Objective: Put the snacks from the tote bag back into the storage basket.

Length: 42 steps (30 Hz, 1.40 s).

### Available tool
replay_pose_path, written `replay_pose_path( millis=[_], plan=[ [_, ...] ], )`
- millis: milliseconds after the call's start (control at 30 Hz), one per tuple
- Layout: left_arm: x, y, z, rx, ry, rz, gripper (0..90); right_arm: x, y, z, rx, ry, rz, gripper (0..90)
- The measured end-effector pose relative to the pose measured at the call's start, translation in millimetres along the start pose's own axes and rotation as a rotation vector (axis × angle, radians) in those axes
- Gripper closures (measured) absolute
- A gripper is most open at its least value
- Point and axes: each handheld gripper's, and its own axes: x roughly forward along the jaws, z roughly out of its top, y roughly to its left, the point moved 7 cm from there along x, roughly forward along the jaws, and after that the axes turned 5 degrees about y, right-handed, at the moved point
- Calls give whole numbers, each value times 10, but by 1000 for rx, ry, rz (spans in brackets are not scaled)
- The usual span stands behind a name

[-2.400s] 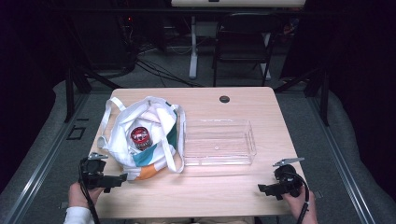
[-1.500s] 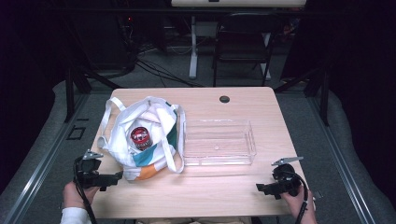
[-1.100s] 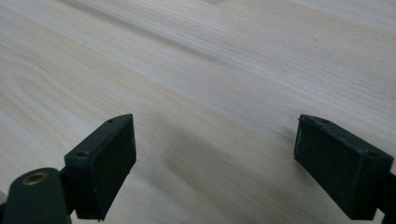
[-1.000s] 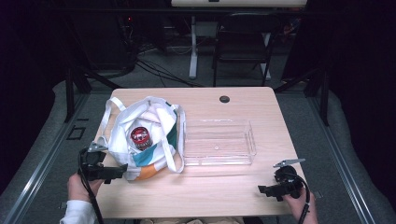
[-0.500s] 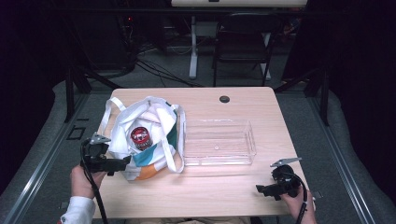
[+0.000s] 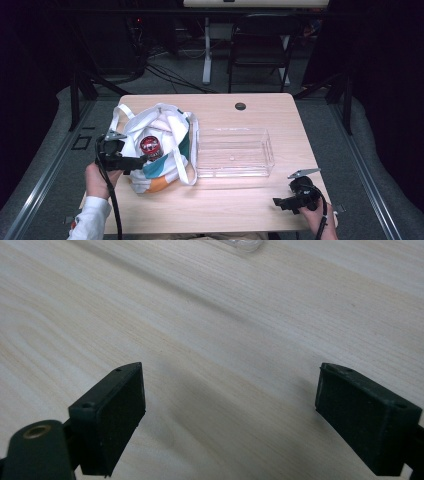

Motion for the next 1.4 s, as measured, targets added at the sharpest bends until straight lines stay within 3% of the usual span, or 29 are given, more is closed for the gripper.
replay_pose_path(
  millis=[133,233,467,533,567,600,700,733,767,800,1033,1400],
  plan=[
    [57,-21,68,6,17,-6,3,20,7,12,12,-10,-8,121],
    [87,-26,125,11,19,-4,3,6,-12,-3,-16,19,-19,121],
    [131,-63,274,26,26,-13,4,-8,-8,-20,2,-4,-3,121],
    [168,-65,311,25,16,9,4,-3,-5,-18,-1,-6,-3,121],
    [188,-69,327,27,28,-17,4,0,-4,-20,-1,-5,-3,121],
    [216,-60,342,23,25,3,4,1,-5,-22,-2,-2,-5,121],
    [286,-22,367,13,40,12,6,-7,-6,-31,-3,4,-4,121],
    [304,-7,368,14,59,-7,6,-9,-6,-35,-1,5,-2,121],
    [330,10,375,2,58,12,6,-9,-6,-35,-1,5,-2,121],
    [345,23,381,1,68,-13,5,-8,-6,-37,3,2,-3,121],
    [450,103,410,-22,93,-8,4,-7,-21,-49,8,2,-10,121],
    [675,205,380,-41,177,-14,4,13,-14,-34,7,4,-9,121]
  ],
)
